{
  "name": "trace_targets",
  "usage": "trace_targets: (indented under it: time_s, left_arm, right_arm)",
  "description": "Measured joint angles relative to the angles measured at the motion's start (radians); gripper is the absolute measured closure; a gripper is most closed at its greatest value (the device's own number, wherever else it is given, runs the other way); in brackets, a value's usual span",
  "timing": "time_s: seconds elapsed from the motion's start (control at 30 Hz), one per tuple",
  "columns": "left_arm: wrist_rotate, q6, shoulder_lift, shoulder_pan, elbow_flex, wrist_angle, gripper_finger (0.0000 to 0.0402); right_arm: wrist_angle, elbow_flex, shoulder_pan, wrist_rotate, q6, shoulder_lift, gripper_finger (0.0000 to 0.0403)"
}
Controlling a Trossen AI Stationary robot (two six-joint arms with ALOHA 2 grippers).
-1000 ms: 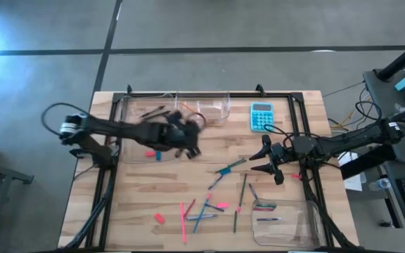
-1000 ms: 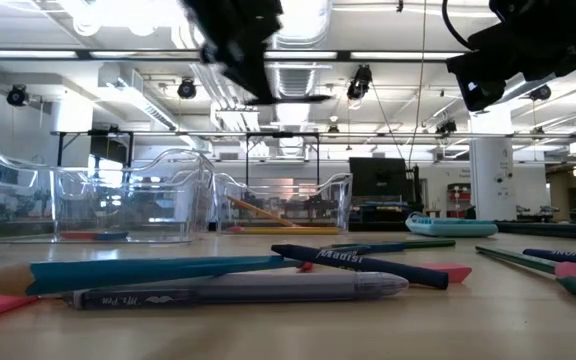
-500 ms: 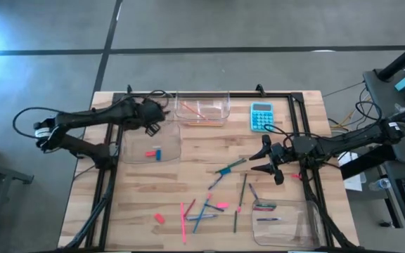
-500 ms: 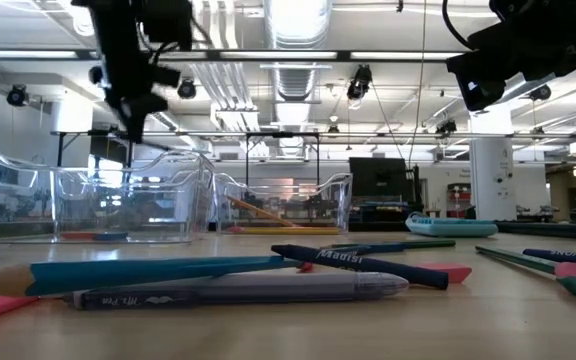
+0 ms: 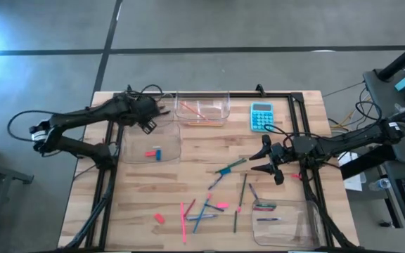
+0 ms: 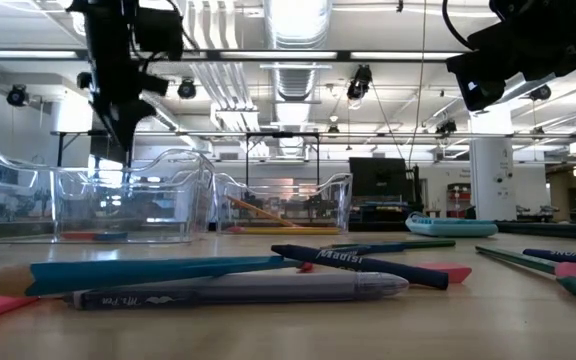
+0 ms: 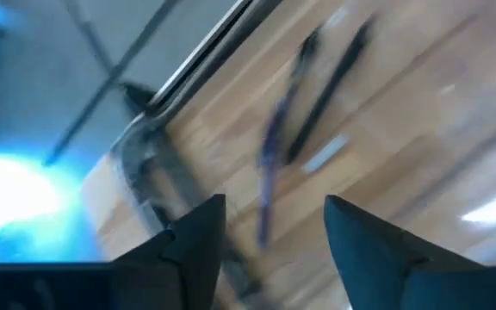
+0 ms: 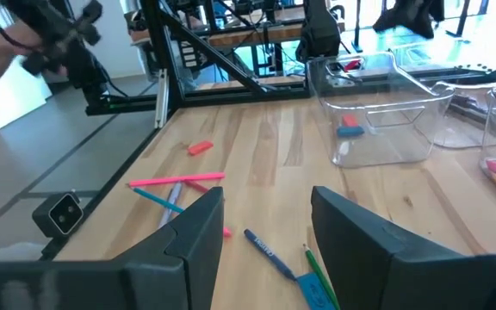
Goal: Sort crayons/erasers/pens/pencils in bins
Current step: Put the orange eraser into the middle left transparent bin
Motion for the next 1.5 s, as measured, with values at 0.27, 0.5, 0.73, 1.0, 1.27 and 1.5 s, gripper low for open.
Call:
trace_targets:
  time_s: [0.27,0.5,0.73,1.0,1.27,1.5]
  left_arm:
    - [0.154,0.037,-0.122,-0.382,0.070,0.271,0.0228]
    - [0.105,0.008,-0.022,-0.892,0.073,0.391,0.0256]
    - [0.100,-0.253,0.239,-1.179,0.135,0.400,0.0281]
    - [0.205,-0.768,0.455,-1.252,0.139,0.388,0.0286]
    - [0.257,-0.880,0.561,-1.247,0.256,0.305,0.0286]
    - [0.264,-0.925,0.686,-1.251,0.480,0.184,0.0286]
  right_arm:
    - [0.000,0.000,0.000,0.000,-0.008,0.000,0.0236]
    - [-0.002,0.000,0.000,0.000,0.001,0.000,0.0236]
    - [-0.001,0.000,0.000,0.000,0.009,0.000,0.0236]
    - [-0.001,0.000,0.000,0.000,0.028,0.000,0.0236]
    - [0.000,0.000,0.000,0.000,0.027,0.000,0.0236]
    - [0.001,0.000,0.000,0.000,0.027,0.000,0.0236]
